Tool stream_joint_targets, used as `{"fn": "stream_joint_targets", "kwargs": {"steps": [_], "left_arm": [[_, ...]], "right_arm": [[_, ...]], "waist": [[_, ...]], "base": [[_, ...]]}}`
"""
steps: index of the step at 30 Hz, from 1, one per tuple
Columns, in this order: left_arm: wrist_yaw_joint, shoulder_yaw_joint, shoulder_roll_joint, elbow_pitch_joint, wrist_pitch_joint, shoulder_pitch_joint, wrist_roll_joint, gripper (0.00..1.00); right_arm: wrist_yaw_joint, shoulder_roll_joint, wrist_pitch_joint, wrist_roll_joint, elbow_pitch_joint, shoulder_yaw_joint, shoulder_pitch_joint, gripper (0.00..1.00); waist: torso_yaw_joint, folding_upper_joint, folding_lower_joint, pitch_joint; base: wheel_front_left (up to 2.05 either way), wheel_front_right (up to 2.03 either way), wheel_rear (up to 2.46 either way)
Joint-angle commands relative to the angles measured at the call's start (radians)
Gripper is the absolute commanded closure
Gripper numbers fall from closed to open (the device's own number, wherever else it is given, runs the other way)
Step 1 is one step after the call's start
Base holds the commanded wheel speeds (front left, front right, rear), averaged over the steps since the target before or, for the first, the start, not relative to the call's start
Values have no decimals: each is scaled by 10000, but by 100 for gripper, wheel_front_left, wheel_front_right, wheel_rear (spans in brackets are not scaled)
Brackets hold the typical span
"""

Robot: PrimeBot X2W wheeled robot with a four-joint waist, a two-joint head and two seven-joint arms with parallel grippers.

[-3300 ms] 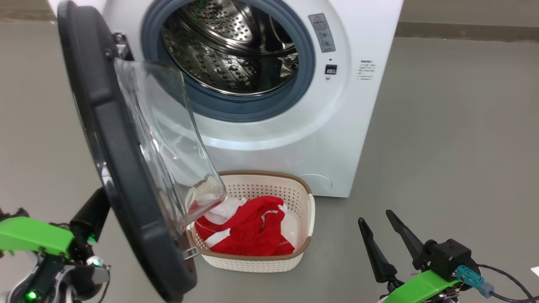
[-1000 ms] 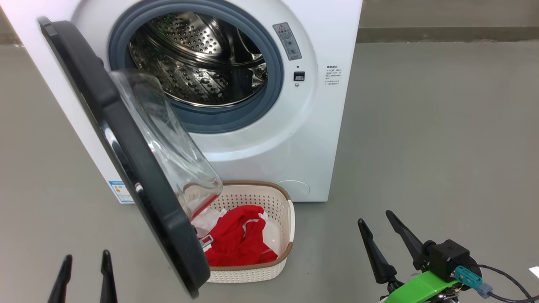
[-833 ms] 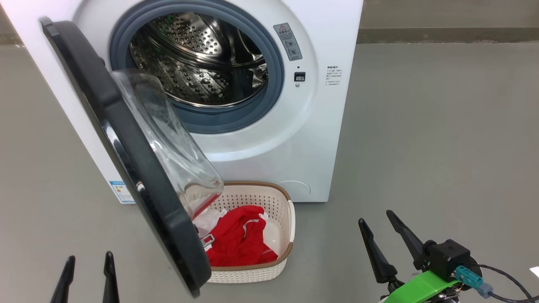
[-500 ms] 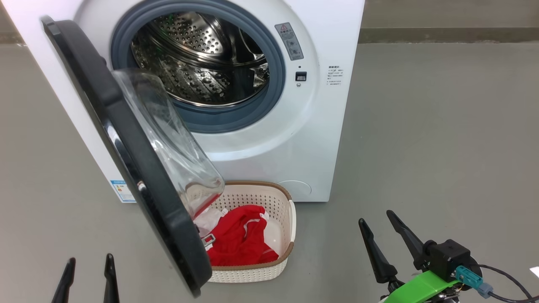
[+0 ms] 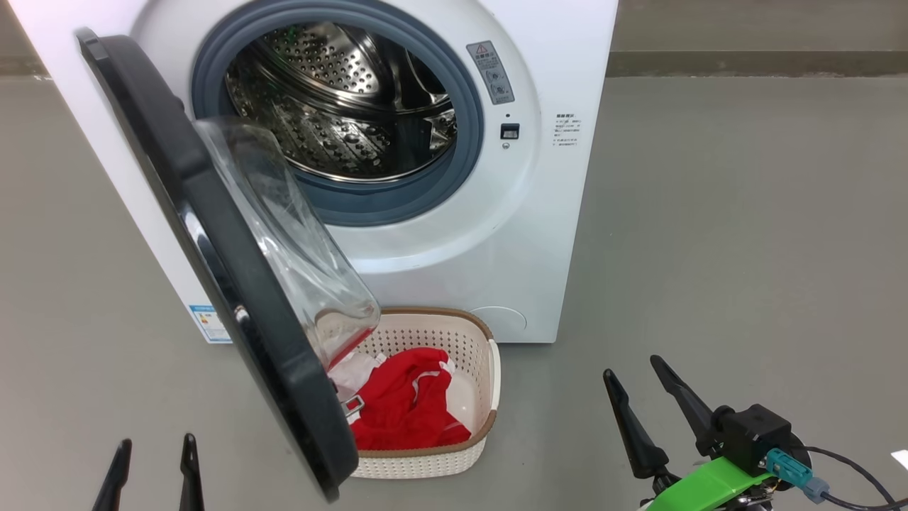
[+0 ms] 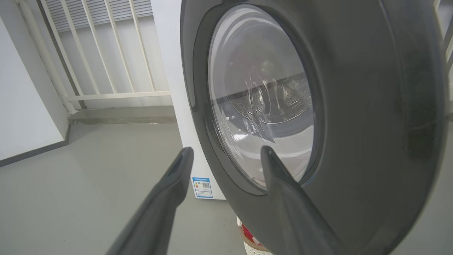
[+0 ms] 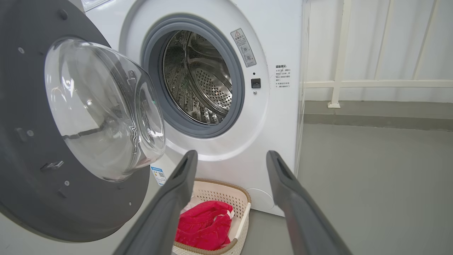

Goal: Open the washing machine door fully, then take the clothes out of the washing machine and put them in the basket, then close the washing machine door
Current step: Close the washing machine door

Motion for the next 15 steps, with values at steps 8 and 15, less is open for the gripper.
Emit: {"fn": "stream_joint_targets", "kwargs": {"steps": [8, 15], "left_arm": [[72, 391, 24, 165, -120, -56, 161, 100], [443, 821, -108, 301, 114, -531, -1580, 100]], "right_arm": [[65, 12, -65, -82, -115, 270, -181, 0], [65, 15, -65, -91, 8, 224, -119, 0]], "waist": [[-44, 0, 0, -66], [-48, 0, 0, -142]], "base": [[0, 0, 0], [0, 0, 0]]}}
